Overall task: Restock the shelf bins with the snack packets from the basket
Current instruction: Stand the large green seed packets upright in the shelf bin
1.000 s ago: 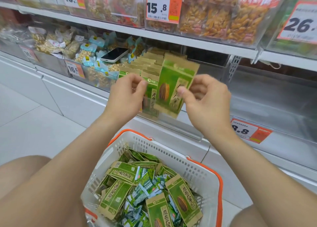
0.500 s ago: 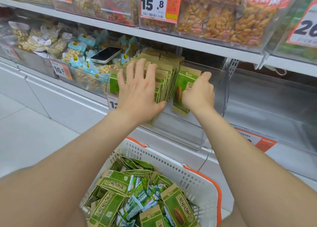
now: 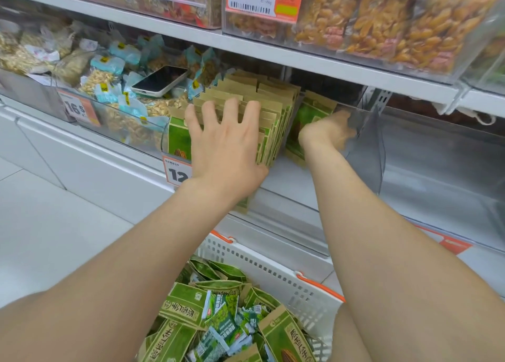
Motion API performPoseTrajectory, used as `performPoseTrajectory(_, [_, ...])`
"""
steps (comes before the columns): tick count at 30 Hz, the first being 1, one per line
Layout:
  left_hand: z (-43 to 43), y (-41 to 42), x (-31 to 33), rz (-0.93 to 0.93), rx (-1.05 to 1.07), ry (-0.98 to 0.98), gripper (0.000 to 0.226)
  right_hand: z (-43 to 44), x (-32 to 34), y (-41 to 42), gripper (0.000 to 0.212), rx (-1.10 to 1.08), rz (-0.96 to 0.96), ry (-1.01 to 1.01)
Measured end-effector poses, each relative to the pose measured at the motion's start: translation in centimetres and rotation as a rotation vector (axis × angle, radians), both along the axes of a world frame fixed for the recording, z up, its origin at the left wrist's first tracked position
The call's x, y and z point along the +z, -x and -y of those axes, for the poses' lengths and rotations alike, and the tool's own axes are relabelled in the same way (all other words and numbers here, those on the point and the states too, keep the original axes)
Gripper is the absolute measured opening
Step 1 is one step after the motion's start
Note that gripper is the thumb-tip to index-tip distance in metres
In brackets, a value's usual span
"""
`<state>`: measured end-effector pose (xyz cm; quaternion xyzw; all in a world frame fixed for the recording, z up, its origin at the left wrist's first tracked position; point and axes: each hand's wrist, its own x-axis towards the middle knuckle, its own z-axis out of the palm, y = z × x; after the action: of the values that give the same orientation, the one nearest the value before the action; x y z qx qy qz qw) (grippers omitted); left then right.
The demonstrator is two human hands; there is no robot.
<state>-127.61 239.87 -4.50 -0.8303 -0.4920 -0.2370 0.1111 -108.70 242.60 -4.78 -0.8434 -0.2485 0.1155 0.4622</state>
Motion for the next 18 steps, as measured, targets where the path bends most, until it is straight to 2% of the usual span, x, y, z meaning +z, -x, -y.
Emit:
performPoseTrajectory(3, [-0.1, -0.1, 0.0, -0.001, -0.004, 0.000, 0.095, -0.2, -0.3, -0.1, 0.074, -0.058, -0.031, -0.166])
performPoseTrajectory(6, [0.0, -0.1, 0.1, 0.000, -0.004, 0.007, 0.095, -0.5, -0.2, 0.7, 0.039, -0.047, -0.018, -0.175])
performPoseTrajectory(8, [0.1, -0.1, 0.2, -0.002, -0.006, 0.009, 0.095, -0.4, -0.1, 1.1, 0.029, -0.005, 0.025, -0.158])
performPoseTrajectory(11, [0.2, -0.1, 0.2, -0.008, -0.008, 0.026, 0.095, -0.3, -0.4, 1.2, 0.024, 0.039, 0.126, -0.093])
performPoseTrajectory(14, [0.2, 0.0, 0.2, 0.001, -0.026, 0.052, 0.095, 0.2, -0.1, 1.5, 0.018, 0.087, 0.139, -0.011])
performPoseTrajectory(16, [0.2, 0.2, 0.2, 0.018, -0.041, 0.076, 0.097, 0.6, -0.1, 1.7, 0.021, 0.130, 0.112, 0.048])
performPoseTrajectory(18, [0.4, 0.3, 0.3, 0.039, -0.055, 0.094, 0.099, 1.0, 0.0, 1.9, 0.031, 0.182, 0.085, 0.121])
